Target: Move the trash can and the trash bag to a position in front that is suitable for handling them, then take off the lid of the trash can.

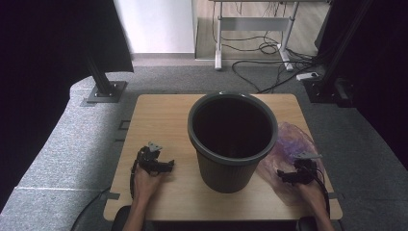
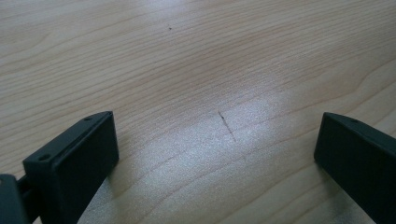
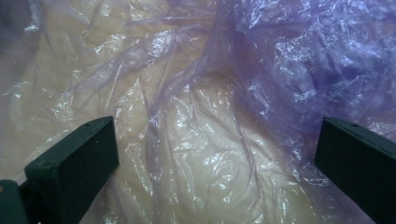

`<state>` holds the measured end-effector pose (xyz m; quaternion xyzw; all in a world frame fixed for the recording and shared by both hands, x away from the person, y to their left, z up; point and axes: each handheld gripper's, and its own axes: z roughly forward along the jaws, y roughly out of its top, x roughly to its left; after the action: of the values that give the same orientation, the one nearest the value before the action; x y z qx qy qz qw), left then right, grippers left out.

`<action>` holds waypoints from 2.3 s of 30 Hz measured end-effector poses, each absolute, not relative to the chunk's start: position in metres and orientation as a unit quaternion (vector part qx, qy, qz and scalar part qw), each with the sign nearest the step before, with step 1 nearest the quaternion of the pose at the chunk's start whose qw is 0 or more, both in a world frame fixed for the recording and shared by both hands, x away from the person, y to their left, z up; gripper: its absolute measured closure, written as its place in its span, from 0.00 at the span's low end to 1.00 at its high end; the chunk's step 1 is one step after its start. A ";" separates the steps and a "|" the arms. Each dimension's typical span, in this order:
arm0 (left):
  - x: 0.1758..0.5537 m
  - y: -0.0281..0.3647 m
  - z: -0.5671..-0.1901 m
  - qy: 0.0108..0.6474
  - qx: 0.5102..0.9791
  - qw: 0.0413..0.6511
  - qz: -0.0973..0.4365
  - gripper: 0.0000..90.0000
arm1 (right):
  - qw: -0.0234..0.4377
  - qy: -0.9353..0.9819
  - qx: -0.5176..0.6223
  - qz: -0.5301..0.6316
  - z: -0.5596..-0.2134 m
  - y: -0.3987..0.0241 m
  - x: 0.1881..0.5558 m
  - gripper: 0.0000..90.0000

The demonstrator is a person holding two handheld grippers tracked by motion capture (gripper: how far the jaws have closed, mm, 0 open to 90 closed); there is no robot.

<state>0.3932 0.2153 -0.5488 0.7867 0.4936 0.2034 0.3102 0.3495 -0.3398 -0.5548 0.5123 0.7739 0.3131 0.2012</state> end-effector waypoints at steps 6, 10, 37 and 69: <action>0.393 0.216 -0.549 0.492 0.788 0.309 0.202 0.00 | 0.207 0.774 0.500 0.328 -0.557 -0.346 0.334 0.00; 0.394 0.215 -0.547 0.493 0.793 0.301 0.196 0.00 | 0.206 0.775 0.498 0.329 -0.558 -0.347 0.328 0.00; 0.414 0.218 -0.486 0.489 0.813 0.278 0.148 0.06 | 0.203 0.779 0.492 0.330 -0.558 -0.347 0.319 0.00; 0.438 0.211 -0.351 0.455 0.847 0.251 0.114 0.00 | 0.203 0.781 0.489 0.331 -0.558 -0.348 0.319 0.00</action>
<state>0.4381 0.2105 -0.3506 0.8468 0.4549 0.1139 0.2510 0.3192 -0.3475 -0.5576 0.4892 0.7811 0.3306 0.2030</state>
